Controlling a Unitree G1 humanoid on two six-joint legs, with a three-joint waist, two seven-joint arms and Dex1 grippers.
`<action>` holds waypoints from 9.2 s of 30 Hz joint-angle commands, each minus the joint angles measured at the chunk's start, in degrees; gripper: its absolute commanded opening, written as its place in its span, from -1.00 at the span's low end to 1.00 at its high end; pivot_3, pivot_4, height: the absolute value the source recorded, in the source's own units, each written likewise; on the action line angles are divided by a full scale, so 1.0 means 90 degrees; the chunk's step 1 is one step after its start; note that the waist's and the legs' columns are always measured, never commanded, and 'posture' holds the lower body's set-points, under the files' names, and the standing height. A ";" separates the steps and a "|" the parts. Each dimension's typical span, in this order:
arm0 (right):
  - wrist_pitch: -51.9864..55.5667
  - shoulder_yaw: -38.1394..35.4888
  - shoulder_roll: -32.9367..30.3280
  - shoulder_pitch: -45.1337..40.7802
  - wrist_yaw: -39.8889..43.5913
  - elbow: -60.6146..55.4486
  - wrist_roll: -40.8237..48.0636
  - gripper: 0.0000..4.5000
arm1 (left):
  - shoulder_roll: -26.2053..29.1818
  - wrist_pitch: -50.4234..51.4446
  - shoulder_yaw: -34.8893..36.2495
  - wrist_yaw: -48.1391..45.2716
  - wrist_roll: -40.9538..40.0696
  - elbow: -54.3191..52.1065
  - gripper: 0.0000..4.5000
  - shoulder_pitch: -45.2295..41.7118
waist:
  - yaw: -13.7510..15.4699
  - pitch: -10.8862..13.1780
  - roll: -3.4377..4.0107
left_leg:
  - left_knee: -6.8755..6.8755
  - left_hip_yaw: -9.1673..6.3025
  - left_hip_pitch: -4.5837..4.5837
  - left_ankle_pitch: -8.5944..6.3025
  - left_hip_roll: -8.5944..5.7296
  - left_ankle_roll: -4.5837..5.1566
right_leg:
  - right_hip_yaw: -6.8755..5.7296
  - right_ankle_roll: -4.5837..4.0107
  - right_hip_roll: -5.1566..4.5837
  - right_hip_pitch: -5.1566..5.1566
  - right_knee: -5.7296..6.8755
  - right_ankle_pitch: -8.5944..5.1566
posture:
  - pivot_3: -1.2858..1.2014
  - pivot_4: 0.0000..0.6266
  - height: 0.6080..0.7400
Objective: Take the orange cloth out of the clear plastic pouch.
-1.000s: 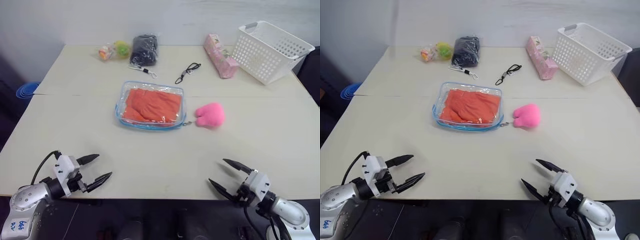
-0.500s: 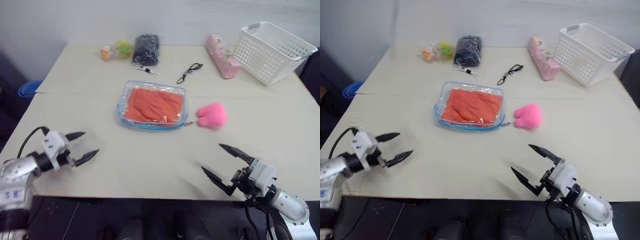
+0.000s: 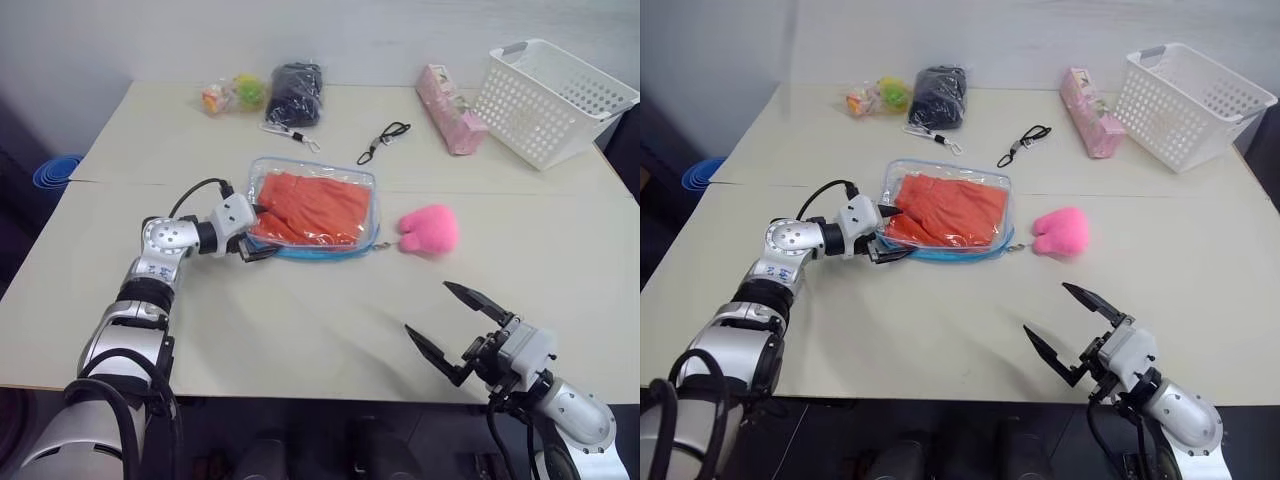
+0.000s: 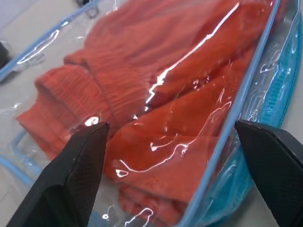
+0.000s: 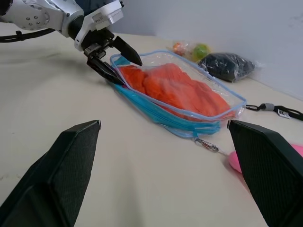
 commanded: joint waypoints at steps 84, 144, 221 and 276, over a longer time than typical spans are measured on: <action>0.0728 -0.2268 -0.0078 0.2394 -0.0620 -0.1048 0.1667 1.00 | -0.1459 0.3614 -0.1129 -0.1063 -0.1049 -0.6404 0.86 0.3035 | 0.0147 -0.0023 0.0033 | 0.0011 0.0001 0.0059 -0.0014 -0.0001 0.0038 | 0.0024 0.0000 -0.0004 0.0073 0.0000 -0.0001 | 0.03 -0.52 1.00; -0.1412 -0.0398 -0.1235 -0.1044 0.1944 0.1587 -0.1075 -0.99 | -0.0482 0.4830 -0.0139 -0.2469 -0.3691 -0.7356 1.00 0.3746 | -0.0015 -0.0008 0.0039 | 0.0014 -0.0010 0.0028 0.0018 -0.0001 0.0003 | 0.0017 0.0008 0.0000 0.0049 -0.0008 0.0004 | 0.03 -0.52 1.00; -0.3950 0.1137 -0.2826 -0.4945 0.2180 0.6997 -0.1871 -1.00 | -0.2369 0.4041 -0.1768 -0.1524 -0.1755 -0.5608 -0.80 0.2322 | -0.0144 0.0015 0.0034 | 0.0062 -0.0008 0.0020 0.0020 0.0004 0.0001 | 0.0011 0.0002 -0.0001 0.0056 0.0006 0.0002 | 0.03 -0.52 1.00; 0.2099 -0.2504 -0.2018 0.0972 0.1641 -0.0471 0.1548 0.99 | 0.0730 0.1200 0.0319 -0.3166 -0.1940 -0.4826 1.00 0.1820 | 0.0031 0.0014 0.0032 | 0.0043 -0.0023 0.0013 -0.0012 0.0005 0.0027 | 0.0003 0.0004 -0.0006 0.0051 -0.0006 0.0003 | 0.03 -0.52 1.00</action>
